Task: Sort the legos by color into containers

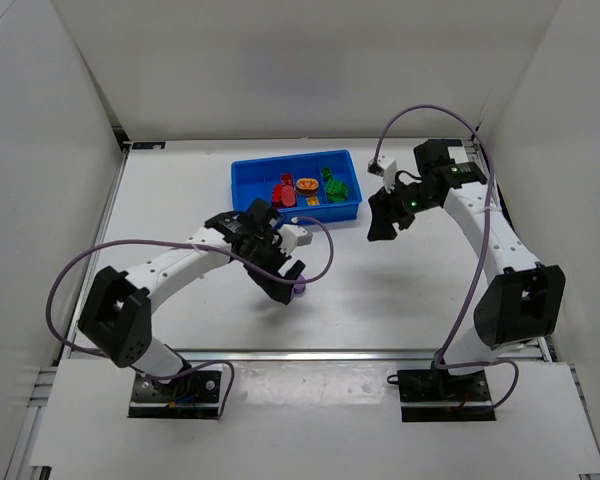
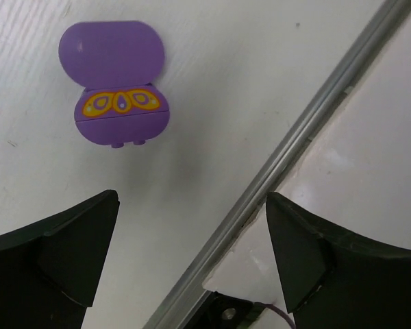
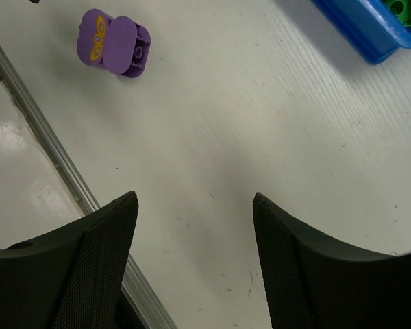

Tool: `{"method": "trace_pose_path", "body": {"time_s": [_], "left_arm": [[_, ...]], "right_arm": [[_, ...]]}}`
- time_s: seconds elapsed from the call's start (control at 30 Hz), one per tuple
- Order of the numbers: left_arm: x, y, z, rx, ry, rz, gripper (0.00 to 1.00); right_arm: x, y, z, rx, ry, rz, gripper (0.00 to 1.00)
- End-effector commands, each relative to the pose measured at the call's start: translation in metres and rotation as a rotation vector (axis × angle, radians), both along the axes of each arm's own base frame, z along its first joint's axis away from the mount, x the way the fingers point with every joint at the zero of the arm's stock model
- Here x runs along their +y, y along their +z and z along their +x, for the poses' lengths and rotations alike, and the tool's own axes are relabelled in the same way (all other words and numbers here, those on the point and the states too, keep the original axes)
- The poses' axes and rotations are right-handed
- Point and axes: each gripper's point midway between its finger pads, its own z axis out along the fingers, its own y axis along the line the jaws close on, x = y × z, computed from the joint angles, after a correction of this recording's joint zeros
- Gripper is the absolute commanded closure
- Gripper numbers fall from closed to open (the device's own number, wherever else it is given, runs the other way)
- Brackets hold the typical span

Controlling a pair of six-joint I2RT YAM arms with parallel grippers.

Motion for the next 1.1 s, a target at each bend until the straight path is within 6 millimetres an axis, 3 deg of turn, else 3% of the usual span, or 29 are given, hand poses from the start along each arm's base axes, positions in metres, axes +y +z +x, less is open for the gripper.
{"method": "trace_pose_path", "body": {"time_s": [0.0,0.2,0.27,0.4,0.43,0.6,0.83,1.07], "left_arm": [[0.001,-0.008,0.014,0.0,0.125,0.051,0.01],[-0.001,-0.029,0.036,-0.019,0.187,0.115,0.01],[-0.006,-0.026,0.043,-0.05,0.196,0.093,0.01],[-0.029,-0.016,0.051,-0.148,0.133,0.037,0.01],[-0.04,-0.015,0.049,-0.157,0.106,0.031,0.01],[-0.055,-0.024,0.054,-0.189,0.072,0.057,0.01],[-0.055,-0.048,0.07,-0.226,0.08,0.14,0.01],[-0.056,-0.059,0.088,-0.261,0.108,0.195,0.01]], "right_arm": [[-0.006,0.013,0.0,-0.045,-0.013,0.016,0.28],[-0.017,0.011,0.003,-0.04,-0.061,0.012,0.28],[-0.019,0.01,0.001,-0.035,-0.064,0.011,0.28],[-0.022,0.007,-0.002,-0.031,-0.07,0.004,0.28],[-0.022,0.006,-0.002,-0.029,-0.071,0.003,0.28],[-0.027,0.002,0.001,-0.028,-0.084,-0.009,0.28],[-0.033,0.001,0.001,-0.022,-0.099,-0.007,0.28],[-0.036,0.0,-0.001,-0.011,-0.107,-0.003,0.28]]}}
